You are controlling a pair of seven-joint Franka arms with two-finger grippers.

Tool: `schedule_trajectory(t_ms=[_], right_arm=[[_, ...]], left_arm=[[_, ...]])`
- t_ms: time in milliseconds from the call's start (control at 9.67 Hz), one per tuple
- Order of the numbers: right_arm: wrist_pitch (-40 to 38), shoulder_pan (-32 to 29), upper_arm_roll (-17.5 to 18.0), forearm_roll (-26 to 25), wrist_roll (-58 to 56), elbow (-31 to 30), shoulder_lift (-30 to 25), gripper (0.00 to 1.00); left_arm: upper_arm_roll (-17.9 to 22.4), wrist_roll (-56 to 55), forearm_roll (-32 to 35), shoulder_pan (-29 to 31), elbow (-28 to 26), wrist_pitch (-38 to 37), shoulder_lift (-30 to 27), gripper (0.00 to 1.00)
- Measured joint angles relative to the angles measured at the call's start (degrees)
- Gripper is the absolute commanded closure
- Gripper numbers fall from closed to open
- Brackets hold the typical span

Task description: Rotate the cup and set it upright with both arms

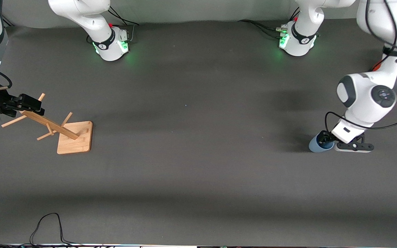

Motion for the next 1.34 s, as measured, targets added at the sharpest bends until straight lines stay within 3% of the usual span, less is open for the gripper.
schedule_trajectory(t_ms=[414, 828, 1034, 1345], right_arm=[[-0.39, -0.08, -0.84, 0.0, 0.0, -0.01, -0.21, 0.0], [-0.39, -0.07, -0.96, 0.0, 0.0, 0.03, -0.63, 0.0], [-0.39, 0.02, -0.9, 0.0, 0.0, 0.02, -0.8, 0.0], [-0.39, 0.03, -0.9, 0.0, 0.28, 0.02, -0.81, 0.0]], left_arm=[[0.57, -0.21, -0.03, 0.08, 10.12, -18.57, -4.48, 0.0], [0.39, -4.86, 1.03, -0.07, 27.6, -42.5, -6.33, 0.0], [0.09, -7.22, 1.92, -0.15, 30.01, -44.95, -6.68, 0.0], [0.12, -7.6, 2.02, -0.04, 29.39, -41.03, -0.6, 0.0]])
